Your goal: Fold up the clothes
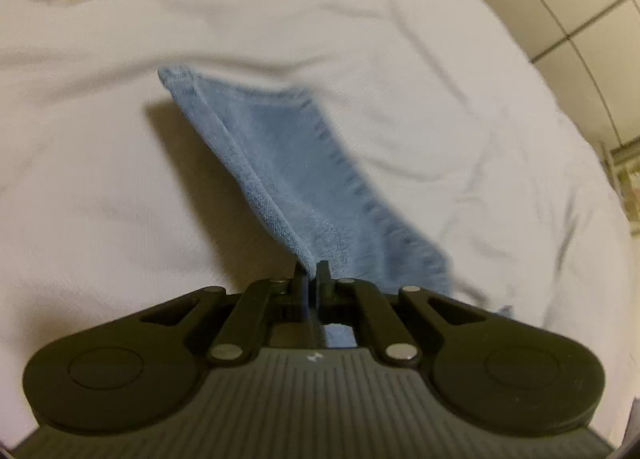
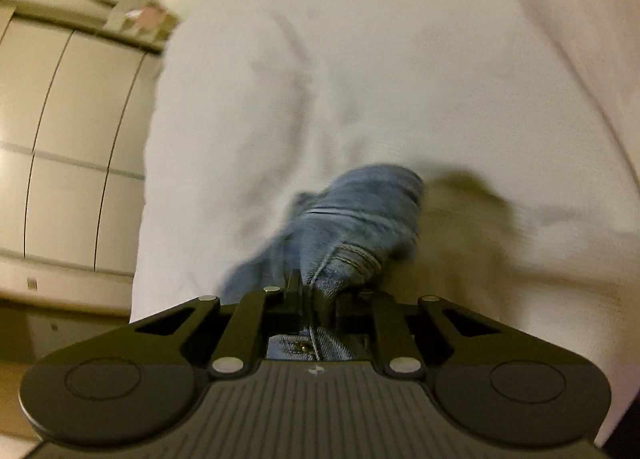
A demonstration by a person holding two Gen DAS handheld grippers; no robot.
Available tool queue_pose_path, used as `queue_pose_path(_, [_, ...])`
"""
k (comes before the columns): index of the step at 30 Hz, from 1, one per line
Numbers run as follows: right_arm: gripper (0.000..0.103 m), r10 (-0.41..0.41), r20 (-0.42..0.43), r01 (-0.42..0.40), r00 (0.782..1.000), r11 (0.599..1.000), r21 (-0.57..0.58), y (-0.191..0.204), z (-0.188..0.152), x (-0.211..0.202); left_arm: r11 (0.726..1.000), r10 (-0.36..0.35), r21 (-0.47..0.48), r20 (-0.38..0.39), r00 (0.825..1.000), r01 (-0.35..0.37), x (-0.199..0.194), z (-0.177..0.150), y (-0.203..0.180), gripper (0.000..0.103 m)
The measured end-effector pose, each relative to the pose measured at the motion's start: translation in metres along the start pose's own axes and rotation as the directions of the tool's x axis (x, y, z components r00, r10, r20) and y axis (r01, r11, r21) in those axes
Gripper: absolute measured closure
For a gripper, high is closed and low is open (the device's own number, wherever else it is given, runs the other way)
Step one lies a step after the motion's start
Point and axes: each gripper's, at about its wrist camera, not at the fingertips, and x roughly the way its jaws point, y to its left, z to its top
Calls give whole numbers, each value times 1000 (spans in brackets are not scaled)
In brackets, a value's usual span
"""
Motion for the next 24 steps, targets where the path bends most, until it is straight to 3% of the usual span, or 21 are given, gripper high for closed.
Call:
queue_pose_path(7, [89, 53, 0, -52, 999, 978, -204, 155, 9, -15, 991, 49, 122, 48, 998, -55, -64, 95, -42, 103])
queue_pose_path(11, [90, 171, -13, -166, 985, 927, -337, 283, 1, 11, 982, 29, 181, 186, 982, -63, -116, 180, -80, 103])
queue_pose_path(12, [98, 216, -20, -208, 976, 909, -362, 316, -1, 16, 979, 16, 196, 238, 971, -64, -137, 202, -91, 103])
queue_pose_path(14, [98, 303, -32, -289, 953, 867, -407, 381, -3, 22, 972, -11, 225, 338, 941, -69, -179, 245, -114, 103])
queue_pose_path(17, [98, 435, -27, -397, 900, 793, -462, 478, -1, 11, 970, -49, 231, 481, 876, -73, -257, 295, -139, 102])
queue_pose_path(21, [98, 597, -5, -508, 802, 678, -532, 574, 4, -45, 973, -95, 223, 644, 759, -68, -365, 341, -162, 102])
queue_pose_path(24, [98, 702, 5, -573, 712, 586, -572, 633, 8, -90, 979, -106, 197, 731, 674, -60, -432, 355, -163, 102])
